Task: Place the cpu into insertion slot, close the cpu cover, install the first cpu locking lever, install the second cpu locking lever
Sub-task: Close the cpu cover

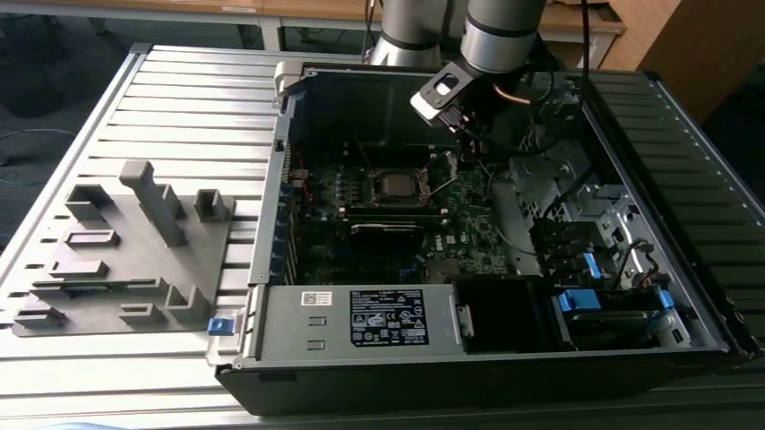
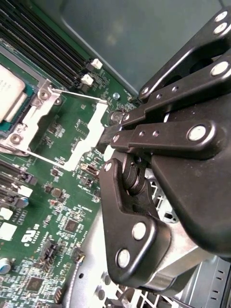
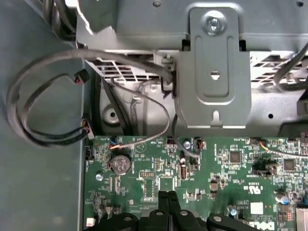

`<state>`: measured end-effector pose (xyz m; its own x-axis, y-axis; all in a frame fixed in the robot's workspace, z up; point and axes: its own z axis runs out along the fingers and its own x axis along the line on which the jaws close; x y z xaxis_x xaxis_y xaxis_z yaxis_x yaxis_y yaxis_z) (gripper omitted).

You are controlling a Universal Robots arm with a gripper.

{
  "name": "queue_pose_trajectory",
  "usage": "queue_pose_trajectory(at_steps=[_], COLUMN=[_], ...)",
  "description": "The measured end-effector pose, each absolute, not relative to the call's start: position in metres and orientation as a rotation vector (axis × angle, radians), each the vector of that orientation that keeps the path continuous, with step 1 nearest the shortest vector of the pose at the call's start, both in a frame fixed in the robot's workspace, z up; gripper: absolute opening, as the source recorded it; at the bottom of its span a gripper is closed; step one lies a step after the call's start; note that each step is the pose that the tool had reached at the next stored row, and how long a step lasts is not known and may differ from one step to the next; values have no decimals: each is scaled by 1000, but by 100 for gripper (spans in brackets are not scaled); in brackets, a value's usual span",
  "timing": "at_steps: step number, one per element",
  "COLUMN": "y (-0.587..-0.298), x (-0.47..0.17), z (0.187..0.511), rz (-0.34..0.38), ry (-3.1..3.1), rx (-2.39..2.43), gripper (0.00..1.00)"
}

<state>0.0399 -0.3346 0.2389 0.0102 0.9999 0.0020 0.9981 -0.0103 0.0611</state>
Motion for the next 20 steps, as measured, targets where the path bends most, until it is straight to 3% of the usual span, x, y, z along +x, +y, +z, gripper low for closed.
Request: queue_pose_trajectory(at_steps=[20], y=[-335], x=[-4], z=[239], rz=[141], ry=[2145], rx=[2167], gripper=[11])
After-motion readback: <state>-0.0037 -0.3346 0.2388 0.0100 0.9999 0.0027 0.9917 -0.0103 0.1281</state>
